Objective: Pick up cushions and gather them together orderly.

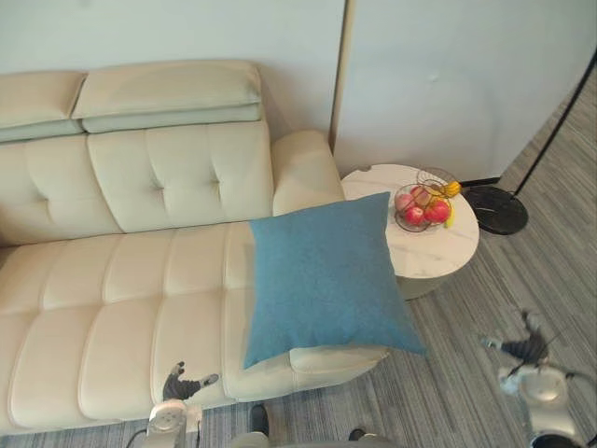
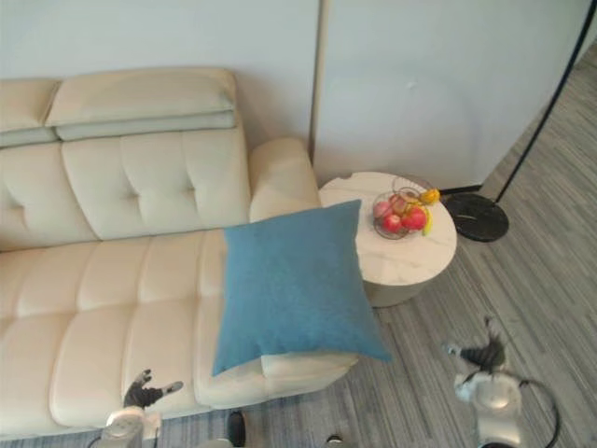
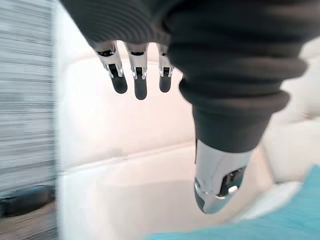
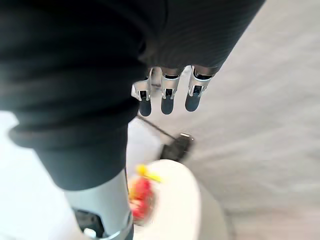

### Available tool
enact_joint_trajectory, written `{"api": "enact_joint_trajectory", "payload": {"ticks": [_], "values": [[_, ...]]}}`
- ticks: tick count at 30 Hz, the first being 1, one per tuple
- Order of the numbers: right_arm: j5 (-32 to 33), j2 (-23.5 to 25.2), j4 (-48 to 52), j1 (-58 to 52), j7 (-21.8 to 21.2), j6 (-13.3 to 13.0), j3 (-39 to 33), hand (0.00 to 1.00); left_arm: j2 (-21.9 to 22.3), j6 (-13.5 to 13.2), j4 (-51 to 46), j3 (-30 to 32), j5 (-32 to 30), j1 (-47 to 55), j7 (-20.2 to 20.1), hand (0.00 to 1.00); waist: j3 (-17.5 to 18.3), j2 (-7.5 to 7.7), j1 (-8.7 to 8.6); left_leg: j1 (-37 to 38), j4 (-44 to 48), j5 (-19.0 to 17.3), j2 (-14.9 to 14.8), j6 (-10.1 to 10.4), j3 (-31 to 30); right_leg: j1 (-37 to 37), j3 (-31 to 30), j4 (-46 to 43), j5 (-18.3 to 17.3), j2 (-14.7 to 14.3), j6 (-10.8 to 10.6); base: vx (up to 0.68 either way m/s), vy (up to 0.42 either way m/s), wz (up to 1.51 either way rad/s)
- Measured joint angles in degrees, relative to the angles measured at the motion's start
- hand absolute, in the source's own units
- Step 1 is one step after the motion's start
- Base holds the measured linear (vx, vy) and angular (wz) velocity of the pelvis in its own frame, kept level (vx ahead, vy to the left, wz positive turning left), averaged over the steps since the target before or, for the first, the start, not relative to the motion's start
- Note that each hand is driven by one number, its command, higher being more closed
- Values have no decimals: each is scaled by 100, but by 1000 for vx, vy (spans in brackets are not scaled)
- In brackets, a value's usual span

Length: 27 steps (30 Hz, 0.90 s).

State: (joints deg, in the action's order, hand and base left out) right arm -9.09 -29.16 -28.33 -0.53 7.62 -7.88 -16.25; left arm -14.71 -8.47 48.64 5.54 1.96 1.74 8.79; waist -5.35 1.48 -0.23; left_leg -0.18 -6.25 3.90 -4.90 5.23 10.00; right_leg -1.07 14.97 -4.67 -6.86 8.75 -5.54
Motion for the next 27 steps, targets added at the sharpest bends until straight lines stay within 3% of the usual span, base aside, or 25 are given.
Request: {"api": "enact_joint_trajectory", "payload": {"ticks": [4,10,16,22,27], "values": [[82,90,78,306,-63,-19,480,0,7,-70,-598,-23,199,-148,118,0,20,-5,-11,-169,34,-5,28,5,-13,96,8,118,106,1,-11,107,10,-1],[972,750,-7,1131,-151,-41,1020,0,171,-179,-1215,-548,601,-698,242,0,27,-50,40,-535,37,86,4,-33,-165,345,55,138,223,-37,58,50,0,15],[1288,1342,-419,1758,-10,-55,1131,0,333,-193,-1197,-824,599,-1248,376,0,-92,-38,74,-797,39,136,-72,-44,-275,517,66,214,465,-122,118,-4,21,9],[1663,1605,-857,2136,184,-39,1114,0,436,-186,-976,-816,604,-1700,687,0,-482,-45,88,-1095,40,267,-57,-88,-265,813,7,212,582,-86,66,-57,43,0],[1927,1783,-879,2209,259,-61,1072,0,532,-182,-840,-840,729,-1695,712,0,-575,-52,84,-1281,39,407,-37,-85,-256,1021,-31,190,601,-81,51,-84,28,-5]]}}
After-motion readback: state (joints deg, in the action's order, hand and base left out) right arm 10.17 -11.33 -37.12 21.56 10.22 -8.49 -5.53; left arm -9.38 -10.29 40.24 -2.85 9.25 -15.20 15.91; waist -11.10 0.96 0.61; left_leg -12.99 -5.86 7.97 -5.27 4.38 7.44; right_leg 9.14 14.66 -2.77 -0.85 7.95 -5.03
